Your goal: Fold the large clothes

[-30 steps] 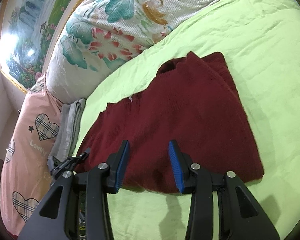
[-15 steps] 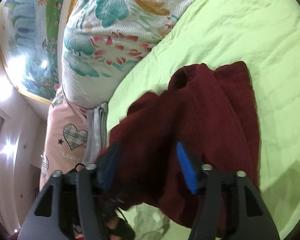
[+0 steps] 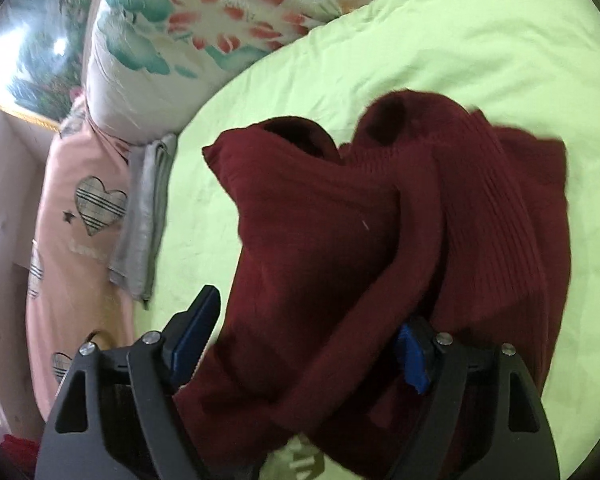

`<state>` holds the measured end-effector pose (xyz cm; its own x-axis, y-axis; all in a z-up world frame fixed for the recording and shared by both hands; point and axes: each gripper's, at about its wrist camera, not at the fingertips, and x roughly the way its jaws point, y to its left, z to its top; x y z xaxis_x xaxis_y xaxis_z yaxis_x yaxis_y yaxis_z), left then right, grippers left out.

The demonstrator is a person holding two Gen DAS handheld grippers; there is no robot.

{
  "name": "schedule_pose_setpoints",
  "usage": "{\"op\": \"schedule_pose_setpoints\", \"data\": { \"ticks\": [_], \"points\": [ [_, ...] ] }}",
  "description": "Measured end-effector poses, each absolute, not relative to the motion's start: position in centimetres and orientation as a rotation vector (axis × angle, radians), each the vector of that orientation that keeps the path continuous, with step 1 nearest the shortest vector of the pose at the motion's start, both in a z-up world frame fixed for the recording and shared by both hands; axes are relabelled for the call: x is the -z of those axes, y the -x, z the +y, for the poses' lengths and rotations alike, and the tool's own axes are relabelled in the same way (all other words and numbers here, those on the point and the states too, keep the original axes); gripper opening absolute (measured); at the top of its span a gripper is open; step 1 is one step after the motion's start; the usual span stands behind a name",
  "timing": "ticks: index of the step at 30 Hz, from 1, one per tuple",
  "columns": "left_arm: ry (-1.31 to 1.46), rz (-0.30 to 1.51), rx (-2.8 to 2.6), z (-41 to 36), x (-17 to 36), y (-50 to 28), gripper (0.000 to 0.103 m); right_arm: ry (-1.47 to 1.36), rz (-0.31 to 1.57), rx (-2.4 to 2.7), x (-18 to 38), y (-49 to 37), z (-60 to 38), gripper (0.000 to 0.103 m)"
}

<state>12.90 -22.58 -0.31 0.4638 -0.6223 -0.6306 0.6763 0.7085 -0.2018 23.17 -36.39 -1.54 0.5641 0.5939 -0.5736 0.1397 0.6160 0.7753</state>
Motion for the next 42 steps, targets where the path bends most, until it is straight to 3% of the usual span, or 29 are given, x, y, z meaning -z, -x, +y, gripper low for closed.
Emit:
{"op": "schedule_pose_setpoints", "data": {
  "ticks": [4,6,7,10,14,19,22,29,31,33,36,37,38,40,42],
  "points": [
    [-0.112,0.709,0.816,-22.9,-0.3,-12.1,0.015,-0.792,1.031,-0.276,0.8,-26.0,-36.1,0.08],
    [-0.111,0.716,0.824,-22.8,-0.2,-11.8,0.015,-0.741,1.051,-0.233,0.8,-26.6,-36.3,0.051],
    [-0.106,0.721,0.83,-22.7,-0.2,-11.9,0.015,-0.735,1.058,-0.23,0.9,-26.7,-36.6,0.014],
    [-0.082,0.706,0.854,-22.8,-1.5,-12.1,0.015,-0.764,0.978,-0.241,0.0,-25.5,-38.5,0.013],
    [-0.01,0.707,0.906,-24.3,-3.1,-13.1,0.015,-0.879,0.728,-0.319,-0.6,-21.8,-42.6,0.013],
    [0.002,0.815,0.952,-27.3,-0.2,-13.9,0.015,-0.955,0.836,-0.232,6.1,-20.8,-44.8,0.013],
    [-0.014,0.834,0.956,-27.9,0.7,-13.7,0.015,-0.999,0.82,-0.243,7.9,-20.2,-45.1,0.015],
    [-0.027,0.867,0.959,-28.5,0.8,-13.9,0.021,-0.872,0.806,-0.147,6.3,-19.5,-44.2,0.016],
    [-0.009,0.872,0.977,-27.9,0.1,-14.2,0.026,-0.857,0.804,-0.095,5.7,-19.1,-44.4,0.016],
    [0.025,0.883,0.987,-26.1,-0.5,-13.5,0.041,-0.845,0.79,-0.004,4.9,-17.7,-45.4,0.02],
    [0.099,0.897,0.987,-22.5,-1.8,-12.6,0.051,-0.817,0.819,0.132,3.9,-15.8,-46.2,0.036],
    [0.121,0.893,0.976,-21.2,-2.3,-12.5,0.054,-0.854,0.802,0.122,3.6,-15.0,-46.5,0.047],
    [0.152,0.885,0.954,-19.8,-2.7,-12.6,0.061,-0.89,0.778,0.089,3.3,-14.5,-46.4,0.065],
    [0.214,0.886,0.896,-17.4,-3.3,-13.3,0.068,-0.922,0.748,0.043,2.7,-13.8,-45.8,0.085],
    [0.257,0.88,0.839,-15.6,-3.5,-14.5,0.071,-0.916,0.745,0.005,2.2,-13.7,-44.6,0.085]
  ]
}}
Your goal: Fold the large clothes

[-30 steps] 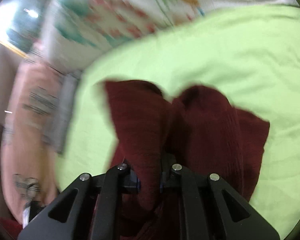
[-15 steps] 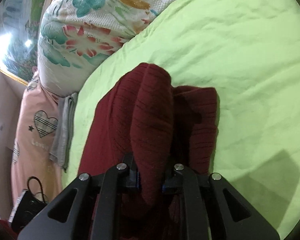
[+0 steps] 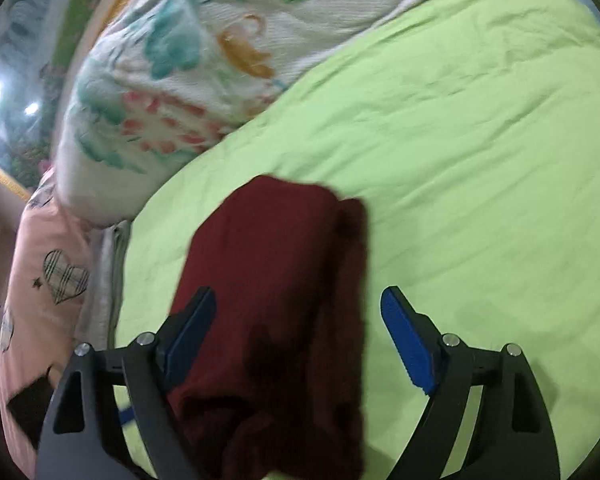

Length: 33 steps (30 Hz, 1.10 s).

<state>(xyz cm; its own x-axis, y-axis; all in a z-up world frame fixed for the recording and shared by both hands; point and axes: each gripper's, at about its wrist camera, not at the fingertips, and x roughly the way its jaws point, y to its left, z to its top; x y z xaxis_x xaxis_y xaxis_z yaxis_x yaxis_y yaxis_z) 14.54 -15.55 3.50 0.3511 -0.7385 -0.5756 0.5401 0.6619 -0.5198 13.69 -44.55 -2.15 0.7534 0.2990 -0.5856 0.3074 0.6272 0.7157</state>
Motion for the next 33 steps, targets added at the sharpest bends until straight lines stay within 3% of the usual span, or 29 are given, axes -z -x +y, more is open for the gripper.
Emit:
{"op": "schedule_pose_setpoints", "data": {
  "ticks": [2,12,17,18,19,20,23,26,33],
  "points": [
    [0.282,0.882,0.773,-14.1,-3.3,-16.2,0.075,-0.904,0.785,-0.053,2.3,-14.7,-42.9,0.085],
    [0.489,1.091,0.735,-13.0,2.6,-24.9,0.075,-0.861,0.898,-0.056,5.1,-16.8,-41.9,0.085],
    [0.521,1.237,0.772,-16.0,6.8,-27.5,0.088,-0.887,0.908,-0.096,6.2,-17.4,-41.9,0.084],
    [0.542,1.27,0.795,-16.6,7.9,-27.8,0.087,-0.89,0.905,-0.105,6.3,-17.5,-41.8,0.082],
    [0.547,1.28,0.801,-17.1,8.5,-28.0,0.085,-0.891,0.908,-0.115,6.4,-17.5,-41.7,0.07],
    [0.532,1.26,0.801,-17.4,8.3,-28.1,0.079,-0.895,0.915,-0.12,6.6,-17.6,-41.6,0.05],
    [0.506,1.227,0.823,-17.8,7.5,-28.1,0.063,-0.924,0.911,-0.131,6.8,-17.4,-41.2,0.034],
    [0.493,1.171,0.829,-17.0,6.2,-27.4,0.054,-0.921,0.864,-0.147,5.4,-17.0,-40.1,0.029],
    [0.458,1.036,0.746,-10.4,1.8,-23.6,0.051,-0.815,0.75,-0.297,0.8,-17.8,-33.3,0.027]
  ]
}}
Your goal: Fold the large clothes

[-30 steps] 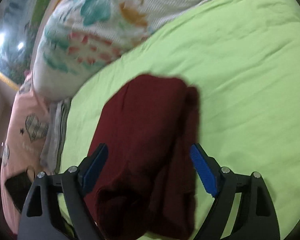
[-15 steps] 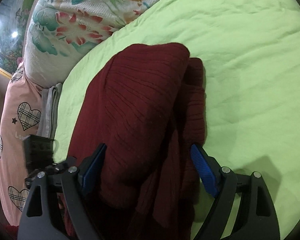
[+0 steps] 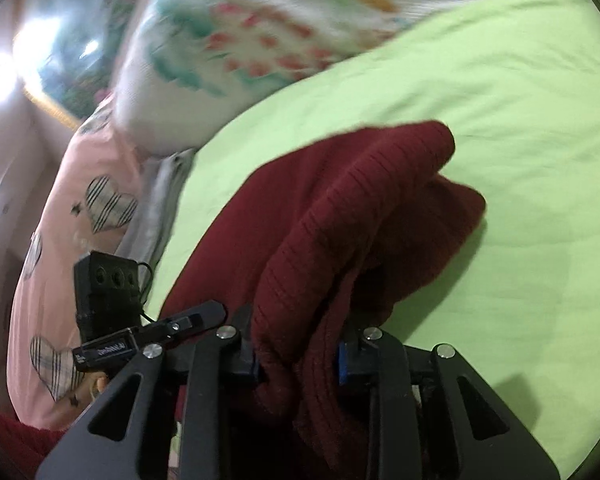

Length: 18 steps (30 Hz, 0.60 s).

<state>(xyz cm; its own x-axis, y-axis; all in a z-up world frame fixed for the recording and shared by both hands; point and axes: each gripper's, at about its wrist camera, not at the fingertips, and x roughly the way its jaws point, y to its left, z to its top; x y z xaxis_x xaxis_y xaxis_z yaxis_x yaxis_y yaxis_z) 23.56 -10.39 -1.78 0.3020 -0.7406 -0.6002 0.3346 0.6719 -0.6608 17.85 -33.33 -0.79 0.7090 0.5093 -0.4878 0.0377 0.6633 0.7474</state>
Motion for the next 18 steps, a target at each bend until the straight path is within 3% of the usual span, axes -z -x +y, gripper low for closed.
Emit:
{"op": "schedule_pose_setpoints", "data": {
  "ticks": [6,13,18],
  "points": [
    [0.382,0.937,0.638,-3.1,-1.0,-20.6,0.051,-0.83,0.715,-0.423,0.9,-20.7,-28.1,0.026],
    [0.387,1.001,0.572,0.0,3.8,-19.8,0.052,-0.883,0.841,-0.387,5.6,-21.5,-26.4,0.024],
    [0.369,0.997,0.573,-0.4,4.2,-20.1,0.059,-0.931,0.868,-0.38,6.8,-21.2,-27.0,0.026]
  ]
}}
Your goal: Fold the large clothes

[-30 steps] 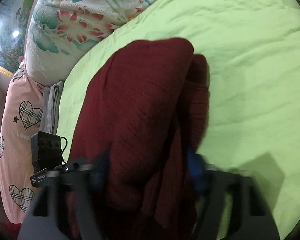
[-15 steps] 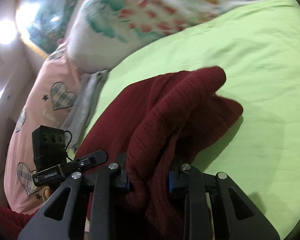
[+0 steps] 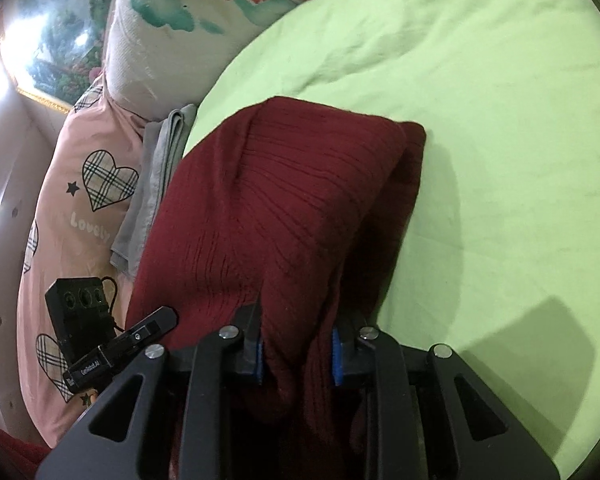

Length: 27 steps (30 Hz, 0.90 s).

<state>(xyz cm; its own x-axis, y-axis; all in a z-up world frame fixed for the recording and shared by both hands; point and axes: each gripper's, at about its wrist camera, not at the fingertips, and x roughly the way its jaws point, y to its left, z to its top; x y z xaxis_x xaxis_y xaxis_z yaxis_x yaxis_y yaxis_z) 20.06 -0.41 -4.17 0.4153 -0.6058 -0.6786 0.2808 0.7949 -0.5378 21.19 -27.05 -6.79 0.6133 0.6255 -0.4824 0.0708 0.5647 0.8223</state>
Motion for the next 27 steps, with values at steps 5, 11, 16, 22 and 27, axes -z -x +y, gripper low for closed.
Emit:
{"op": "schedule_pose_setpoints", "data": {
  "ticks": [5,11,16,22,27],
  "points": [
    [0.39,1.004,0.562,1.5,3.0,-19.1,0.064,-0.904,0.878,-0.326,5.4,-20.5,-27.5,0.04],
    [0.383,0.885,0.604,4.1,-1.1,-15.9,0.062,-0.847,0.782,-0.272,1.0,-17.4,-28.7,0.043],
    [0.362,0.832,0.729,3.3,-2.9,-14.0,0.058,-0.868,0.864,-0.252,2.0,-19.1,-27.4,0.042],
    [0.28,0.892,0.832,0.6,-1.4,-13.6,0.055,-0.875,0.716,-0.227,0.9,-19.8,-28.7,0.006],
    [0.252,0.942,0.837,-1.2,0.6,-13.9,0.047,-0.828,0.88,-0.12,4.5,-20.5,-29.2,0.007]
  ]
}}
